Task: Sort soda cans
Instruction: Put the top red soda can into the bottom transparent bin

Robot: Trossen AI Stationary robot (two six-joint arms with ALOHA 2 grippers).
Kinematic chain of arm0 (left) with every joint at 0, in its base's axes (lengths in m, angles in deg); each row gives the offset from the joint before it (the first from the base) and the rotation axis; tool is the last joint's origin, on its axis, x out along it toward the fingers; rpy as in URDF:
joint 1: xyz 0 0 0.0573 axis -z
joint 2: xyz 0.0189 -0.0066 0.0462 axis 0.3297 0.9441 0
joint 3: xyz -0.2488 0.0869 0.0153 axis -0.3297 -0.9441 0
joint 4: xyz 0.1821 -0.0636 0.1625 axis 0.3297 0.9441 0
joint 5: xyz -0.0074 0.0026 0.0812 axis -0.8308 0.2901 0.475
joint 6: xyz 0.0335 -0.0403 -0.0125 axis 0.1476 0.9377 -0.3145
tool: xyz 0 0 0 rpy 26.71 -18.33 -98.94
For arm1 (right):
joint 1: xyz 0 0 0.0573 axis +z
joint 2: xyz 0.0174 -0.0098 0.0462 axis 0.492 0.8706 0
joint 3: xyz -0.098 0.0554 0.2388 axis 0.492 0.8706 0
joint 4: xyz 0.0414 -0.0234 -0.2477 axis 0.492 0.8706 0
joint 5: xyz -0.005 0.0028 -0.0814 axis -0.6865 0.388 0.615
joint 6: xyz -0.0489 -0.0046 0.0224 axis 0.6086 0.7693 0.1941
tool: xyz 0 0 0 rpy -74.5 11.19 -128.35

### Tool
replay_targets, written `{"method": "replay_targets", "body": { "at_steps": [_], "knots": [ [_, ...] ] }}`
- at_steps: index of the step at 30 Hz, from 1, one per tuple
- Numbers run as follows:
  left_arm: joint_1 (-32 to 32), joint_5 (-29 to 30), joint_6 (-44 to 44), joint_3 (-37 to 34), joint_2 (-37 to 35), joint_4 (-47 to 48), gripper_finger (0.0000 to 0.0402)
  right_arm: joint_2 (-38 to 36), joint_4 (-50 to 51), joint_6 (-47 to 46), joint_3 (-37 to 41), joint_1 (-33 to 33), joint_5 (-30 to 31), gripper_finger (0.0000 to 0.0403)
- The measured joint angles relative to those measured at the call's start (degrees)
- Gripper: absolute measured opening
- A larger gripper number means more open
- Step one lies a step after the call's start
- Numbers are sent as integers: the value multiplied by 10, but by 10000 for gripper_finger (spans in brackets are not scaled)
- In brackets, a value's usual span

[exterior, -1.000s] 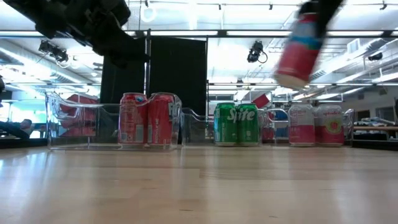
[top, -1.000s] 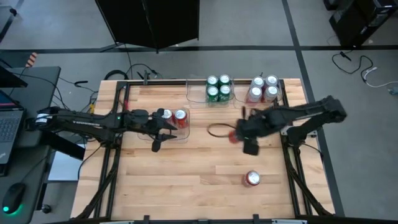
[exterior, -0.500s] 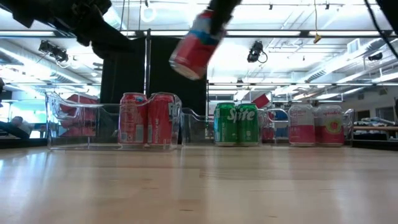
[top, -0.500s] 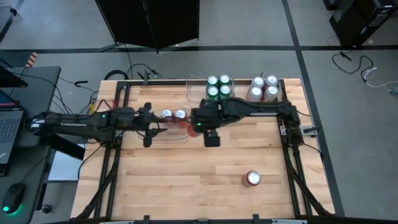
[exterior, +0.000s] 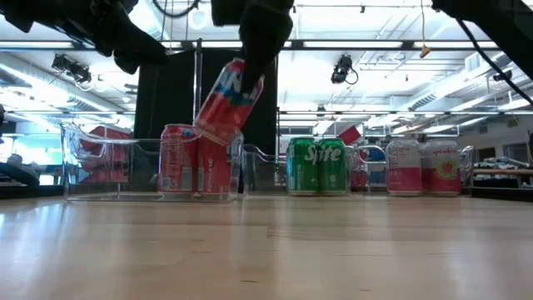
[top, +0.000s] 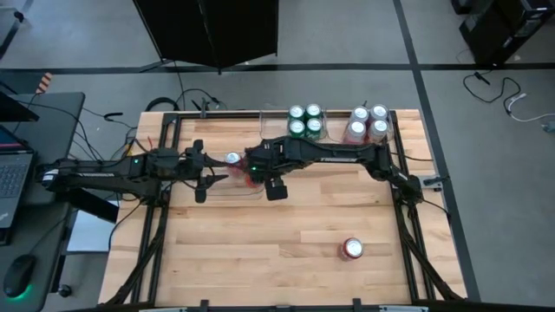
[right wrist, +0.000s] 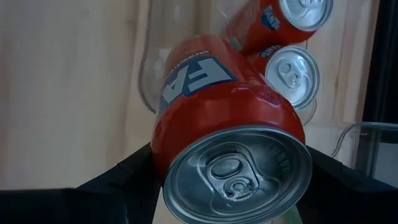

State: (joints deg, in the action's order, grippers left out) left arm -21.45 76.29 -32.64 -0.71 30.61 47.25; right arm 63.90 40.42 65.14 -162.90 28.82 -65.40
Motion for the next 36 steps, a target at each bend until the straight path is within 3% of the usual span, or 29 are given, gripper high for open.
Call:
{"method": "replay_targets", "body": {
  "at_steps": [6,17,36],
  "knots": [
    [0,5,0,0,1,0,172,13,7,10,-1,-14,-5,280],
    [0,4,1,0,1,5,172,16,148,-21,0,-15,-39,280],
    [0,3,15,0,2,4,172,16,37,-21,117,-45,-42,280]
  ]
}}
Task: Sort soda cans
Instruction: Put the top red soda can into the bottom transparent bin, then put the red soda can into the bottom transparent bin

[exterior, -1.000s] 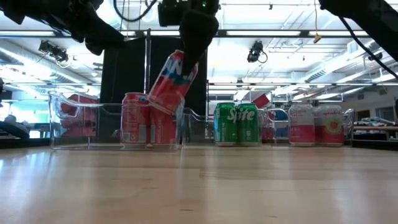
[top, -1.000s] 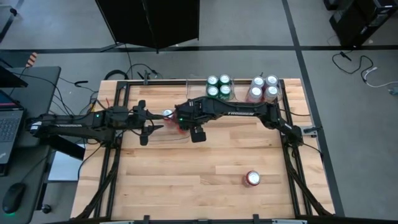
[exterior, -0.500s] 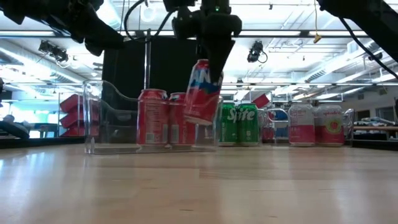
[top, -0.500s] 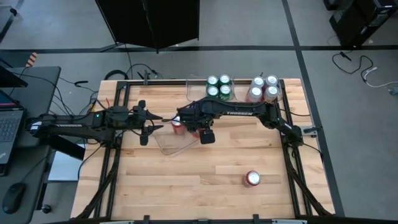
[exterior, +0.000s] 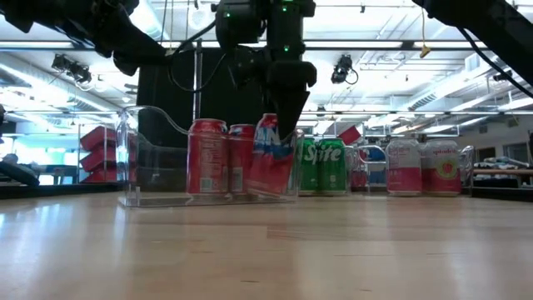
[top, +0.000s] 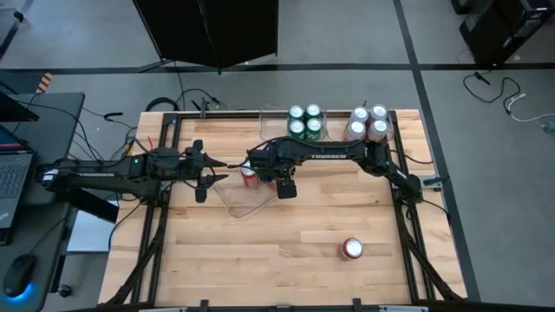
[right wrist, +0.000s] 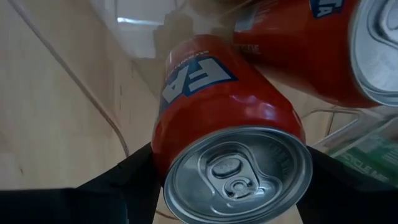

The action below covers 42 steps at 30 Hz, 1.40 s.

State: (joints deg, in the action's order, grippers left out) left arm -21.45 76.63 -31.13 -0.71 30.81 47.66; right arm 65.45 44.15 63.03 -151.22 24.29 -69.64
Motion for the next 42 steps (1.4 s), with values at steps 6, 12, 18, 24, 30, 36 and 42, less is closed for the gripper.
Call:
{"method": "replay_targets", "body": {
  "at_steps": [6,12,18,24,30,36,42],
  "knots": [
    [0,0,0,0,0,0,172,-1,-17,-2,8,-2,0,315],
    [0,0,0,0,0,-1,172,-1,-25,1,8,-2,5,344],
    [0,0,1,0,0,-1,172,-1,3,5,-9,-2,4,341],
    [0,-1,0,0,0,0,172,-2,111,-16,-89,6,46,326],
    [0,-2,0,0,0,6,172,-73,106,-46,-97,30,18,288],
    [0,-8,0,0,0,5,172,-155,98,-97,-50,72,45,177],
    [0,-8,0,0,0,5,172,-245,40,-156,112,111,65,25]
  ]
}}
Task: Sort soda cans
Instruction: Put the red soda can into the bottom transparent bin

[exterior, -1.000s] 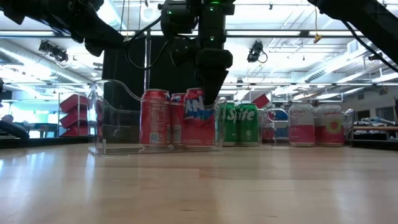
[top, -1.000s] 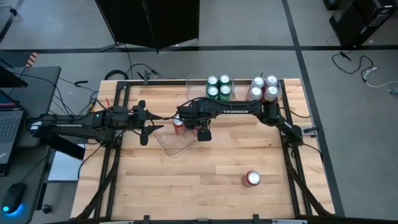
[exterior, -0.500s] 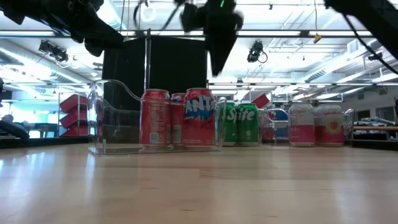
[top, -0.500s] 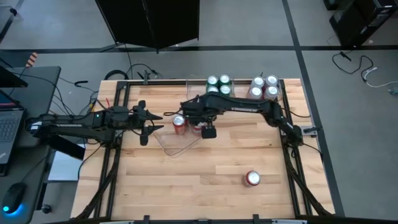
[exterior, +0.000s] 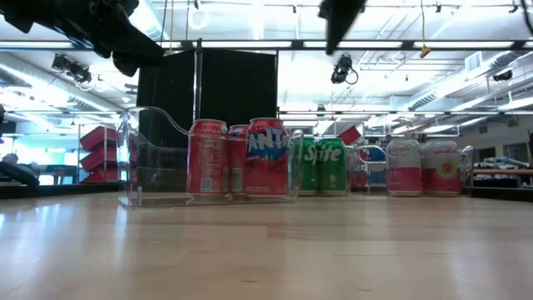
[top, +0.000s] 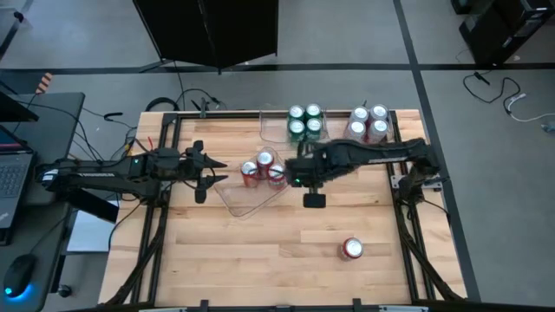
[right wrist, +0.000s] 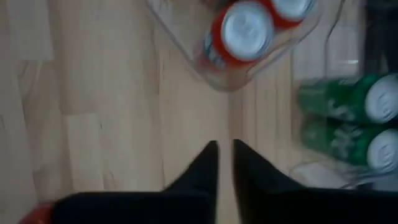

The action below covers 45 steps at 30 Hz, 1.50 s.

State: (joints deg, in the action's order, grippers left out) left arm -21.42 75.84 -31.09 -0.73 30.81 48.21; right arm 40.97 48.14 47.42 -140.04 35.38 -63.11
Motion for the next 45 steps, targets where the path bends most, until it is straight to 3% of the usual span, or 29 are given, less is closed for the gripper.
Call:
{"method": "replay_targets", "body": {
  "at_steps": [8,11,17,20,25,37,41,45],
  "knots": [
    [0,0,0,0,0,-1,172,-165,-146,-145,283,82,-2,5],
    [0,0,0,0,0,-2,172,-223,-182,-213,354,137,-43,4],
    [0,0,12,0,0,-2,172,-267,-263,-316,410,226,-139,2],
    [0,0,26,0,0,-3,172,-262,-259,-381,407,250,-141,9],
    [0,0,30,0,0,-2,172,-259,-243,-455,405,291,-144,71],
    [0,0,27,0,0,-1,172,-238,-224,-495,405,305,-149,308],
    [0,0,27,0,0,1,172,-223,-195,-486,405,309,-141,344],
    [0,0,26,0,0,7,172,-198,-171,-474,405,311,-142,350]
  ]
}}
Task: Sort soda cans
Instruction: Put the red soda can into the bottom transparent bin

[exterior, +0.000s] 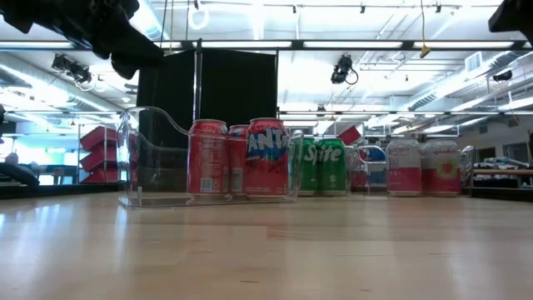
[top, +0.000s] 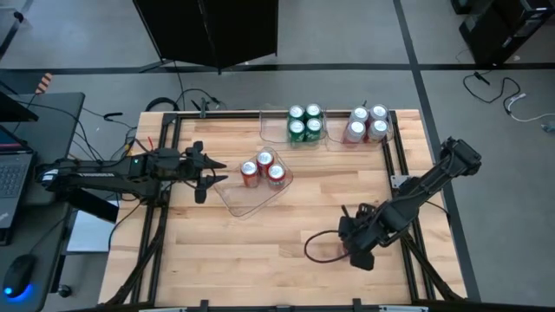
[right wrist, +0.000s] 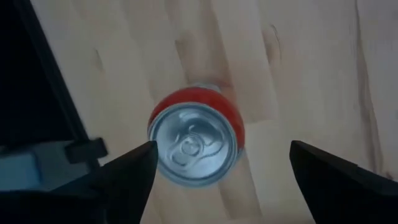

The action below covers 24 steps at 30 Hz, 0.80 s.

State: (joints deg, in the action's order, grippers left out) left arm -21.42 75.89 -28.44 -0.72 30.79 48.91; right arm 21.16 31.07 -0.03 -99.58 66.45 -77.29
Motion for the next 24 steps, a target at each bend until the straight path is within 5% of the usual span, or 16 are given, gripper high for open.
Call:
{"method": "replay_targets", "body": {
  "at_steps": [13,24],
  "knots": [
    [0,0,0,0,0,3,172,55,-36,38,-4,5,-58,351],
    [0,0,0,0,0,8,172,42,-30,91,-4,-41,-13,351]
  ]
}}
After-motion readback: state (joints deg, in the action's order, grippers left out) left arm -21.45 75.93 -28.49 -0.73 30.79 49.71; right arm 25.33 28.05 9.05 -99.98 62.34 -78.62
